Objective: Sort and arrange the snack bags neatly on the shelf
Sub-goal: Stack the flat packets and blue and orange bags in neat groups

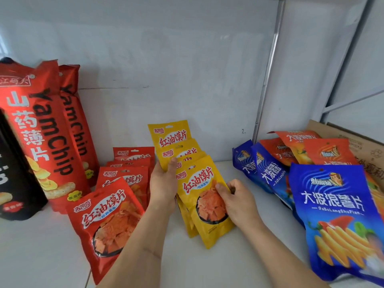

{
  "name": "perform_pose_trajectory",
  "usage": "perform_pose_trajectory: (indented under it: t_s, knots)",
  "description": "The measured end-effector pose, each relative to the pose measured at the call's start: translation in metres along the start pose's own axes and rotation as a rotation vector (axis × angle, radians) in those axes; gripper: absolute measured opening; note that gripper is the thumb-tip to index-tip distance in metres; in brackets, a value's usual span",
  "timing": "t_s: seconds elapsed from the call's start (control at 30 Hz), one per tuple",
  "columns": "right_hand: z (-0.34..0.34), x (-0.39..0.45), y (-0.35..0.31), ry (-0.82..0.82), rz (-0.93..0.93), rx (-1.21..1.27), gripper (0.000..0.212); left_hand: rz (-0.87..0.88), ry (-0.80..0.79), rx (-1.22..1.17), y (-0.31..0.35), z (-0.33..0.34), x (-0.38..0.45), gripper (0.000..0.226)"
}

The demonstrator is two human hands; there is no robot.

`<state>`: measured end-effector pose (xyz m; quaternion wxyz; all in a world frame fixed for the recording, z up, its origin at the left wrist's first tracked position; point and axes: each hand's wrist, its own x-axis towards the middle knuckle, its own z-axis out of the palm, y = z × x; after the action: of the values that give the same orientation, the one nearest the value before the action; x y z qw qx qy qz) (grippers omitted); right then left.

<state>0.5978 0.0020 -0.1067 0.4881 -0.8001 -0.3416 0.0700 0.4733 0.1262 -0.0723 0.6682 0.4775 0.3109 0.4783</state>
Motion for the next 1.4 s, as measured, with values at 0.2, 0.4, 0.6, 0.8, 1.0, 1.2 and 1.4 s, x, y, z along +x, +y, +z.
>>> perform_pose_trajectory:
  t_s: [0.2,0.4,0.6,0.8,1.0,1.2,1.4]
  knots:
    - [0.0,-0.004,-0.01,-0.087,0.007,0.028,0.047,-0.035,0.056,0.051,-0.004,-0.001,0.007,0.015]
    - [0.004,-0.006,-0.022,-0.201,0.033,0.014,0.048,-0.08,0.054,0.197,0.002,-0.006,0.021,0.015]
    - [0.028,-0.009,-0.027,-0.152,0.037,-0.231,0.049,-0.106,0.122,0.562,0.006,-0.009,0.046,0.028]
    - [0.04,-0.007,-0.027,-0.129,0.065,-0.368,0.057,-0.115,0.113,0.901,0.002,-0.008,0.053,0.048]
    - [0.041,-0.006,-0.029,-0.122,0.069,-0.376,0.058,-0.031,0.117,1.148,0.0,-0.003,0.048,0.056]
    - [0.037,-0.006,-0.026,-0.129,0.094,-0.279,0.06,0.066,0.126,1.294,0.006,-0.004,0.037,0.054]
    - [0.029,-0.01,-0.026,-0.096,0.069,-0.147,0.064,0.245,0.18,1.335,0.013,0.004,0.012,0.048]
